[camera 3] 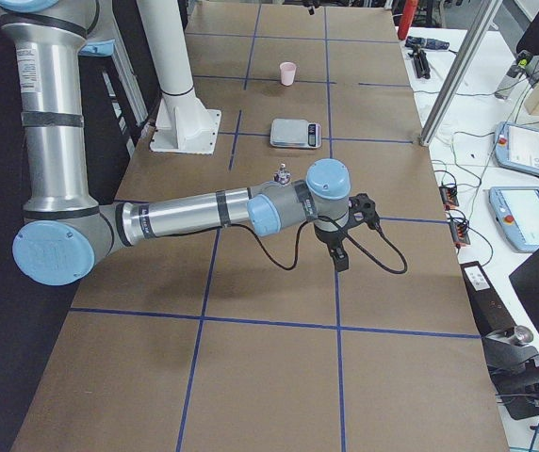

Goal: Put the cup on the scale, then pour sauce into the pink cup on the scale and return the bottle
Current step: 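Move the left gripper down to the pink cup and grasp it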

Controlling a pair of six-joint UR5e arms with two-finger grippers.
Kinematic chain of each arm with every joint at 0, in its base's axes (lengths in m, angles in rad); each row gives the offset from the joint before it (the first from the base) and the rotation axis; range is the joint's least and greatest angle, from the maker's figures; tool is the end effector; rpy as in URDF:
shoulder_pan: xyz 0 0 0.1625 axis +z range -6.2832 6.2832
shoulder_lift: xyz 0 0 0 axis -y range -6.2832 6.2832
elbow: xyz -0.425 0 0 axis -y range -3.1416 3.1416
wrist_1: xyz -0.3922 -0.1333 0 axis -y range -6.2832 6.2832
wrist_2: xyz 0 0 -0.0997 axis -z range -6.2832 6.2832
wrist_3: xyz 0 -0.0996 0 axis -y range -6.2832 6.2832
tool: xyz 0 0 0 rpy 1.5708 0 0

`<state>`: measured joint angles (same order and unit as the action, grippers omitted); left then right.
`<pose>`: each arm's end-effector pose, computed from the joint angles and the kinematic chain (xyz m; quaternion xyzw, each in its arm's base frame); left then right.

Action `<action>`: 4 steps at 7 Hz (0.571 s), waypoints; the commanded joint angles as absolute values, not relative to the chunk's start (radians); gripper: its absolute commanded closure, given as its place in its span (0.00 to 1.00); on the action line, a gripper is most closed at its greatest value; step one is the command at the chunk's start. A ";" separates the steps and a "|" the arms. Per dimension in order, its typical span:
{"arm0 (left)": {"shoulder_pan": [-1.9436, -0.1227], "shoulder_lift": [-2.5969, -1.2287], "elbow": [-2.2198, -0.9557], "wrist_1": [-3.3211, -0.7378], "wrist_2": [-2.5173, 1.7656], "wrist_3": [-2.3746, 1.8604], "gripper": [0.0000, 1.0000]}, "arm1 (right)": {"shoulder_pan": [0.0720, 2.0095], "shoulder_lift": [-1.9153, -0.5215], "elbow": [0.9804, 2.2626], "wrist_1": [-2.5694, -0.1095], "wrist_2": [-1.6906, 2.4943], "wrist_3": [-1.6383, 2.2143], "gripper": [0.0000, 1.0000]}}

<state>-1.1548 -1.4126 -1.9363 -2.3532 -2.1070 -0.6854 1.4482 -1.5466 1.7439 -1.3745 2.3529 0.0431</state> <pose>0.1037 -0.4387 0.4651 0.2682 0.4383 0.0107 0.8578 -0.0002 -0.5179 0.5375 0.1492 -0.3875 -0.1105 0.9030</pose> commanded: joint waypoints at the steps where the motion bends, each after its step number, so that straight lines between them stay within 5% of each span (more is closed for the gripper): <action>1: -0.922 -1.407 -1.960 -2.355 -1.931 -0.925 0.31 | 1.448 -1.548 1.744 -1.374 2.353 0.043 0.00; 4: -0.709 -1.437 -1.953 -2.349 -1.807 -1.095 0.31 | 1.448 -1.549 1.743 -1.374 2.352 0.041 0.00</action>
